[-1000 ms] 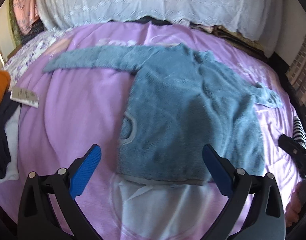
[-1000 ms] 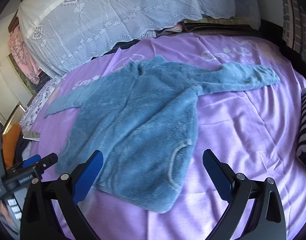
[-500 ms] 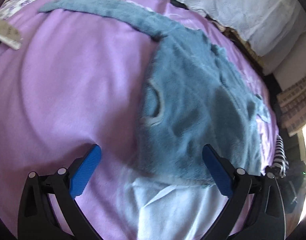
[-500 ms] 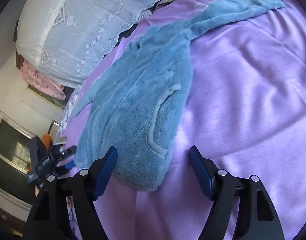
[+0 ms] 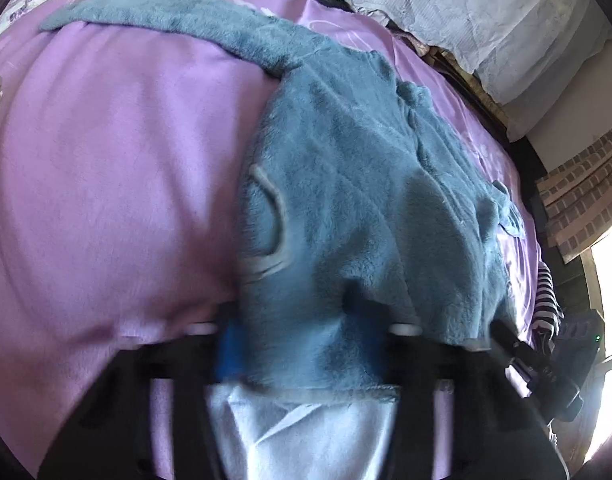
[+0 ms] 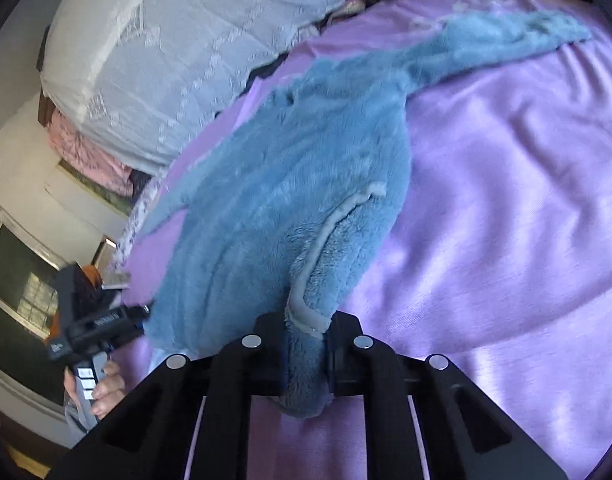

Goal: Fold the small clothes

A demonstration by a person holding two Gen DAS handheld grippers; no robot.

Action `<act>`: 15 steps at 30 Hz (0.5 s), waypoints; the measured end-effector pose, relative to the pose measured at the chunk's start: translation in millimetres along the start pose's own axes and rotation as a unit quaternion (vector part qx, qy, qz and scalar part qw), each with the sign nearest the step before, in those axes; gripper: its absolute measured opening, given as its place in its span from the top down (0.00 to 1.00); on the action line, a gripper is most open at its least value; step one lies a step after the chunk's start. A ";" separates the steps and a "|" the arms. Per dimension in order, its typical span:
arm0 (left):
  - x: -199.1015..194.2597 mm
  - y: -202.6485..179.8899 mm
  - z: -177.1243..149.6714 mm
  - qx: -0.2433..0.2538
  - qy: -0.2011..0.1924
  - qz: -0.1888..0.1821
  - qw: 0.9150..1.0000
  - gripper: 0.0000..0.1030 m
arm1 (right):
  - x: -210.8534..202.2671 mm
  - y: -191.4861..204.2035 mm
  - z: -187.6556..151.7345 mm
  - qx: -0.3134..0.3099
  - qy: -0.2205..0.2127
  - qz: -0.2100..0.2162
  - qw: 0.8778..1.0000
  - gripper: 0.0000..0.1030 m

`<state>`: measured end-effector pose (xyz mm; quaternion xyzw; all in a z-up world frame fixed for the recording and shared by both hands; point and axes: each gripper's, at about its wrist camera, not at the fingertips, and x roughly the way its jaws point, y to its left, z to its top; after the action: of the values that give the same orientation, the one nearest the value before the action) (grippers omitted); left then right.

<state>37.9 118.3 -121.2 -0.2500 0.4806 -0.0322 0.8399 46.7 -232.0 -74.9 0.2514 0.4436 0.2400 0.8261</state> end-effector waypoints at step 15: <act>-30.2 11.1 -18.1 -0.006 -0.012 0.027 1.000 0.77 | -47.8 -34.8 3.7 -0.007 -0.010 -0.090 0.996 0.58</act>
<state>4.7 129.9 -109.7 -0.2425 0.4769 -0.0039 0.8449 32.4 -288.8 -65.7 0.2074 0.4544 0.1655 0.8503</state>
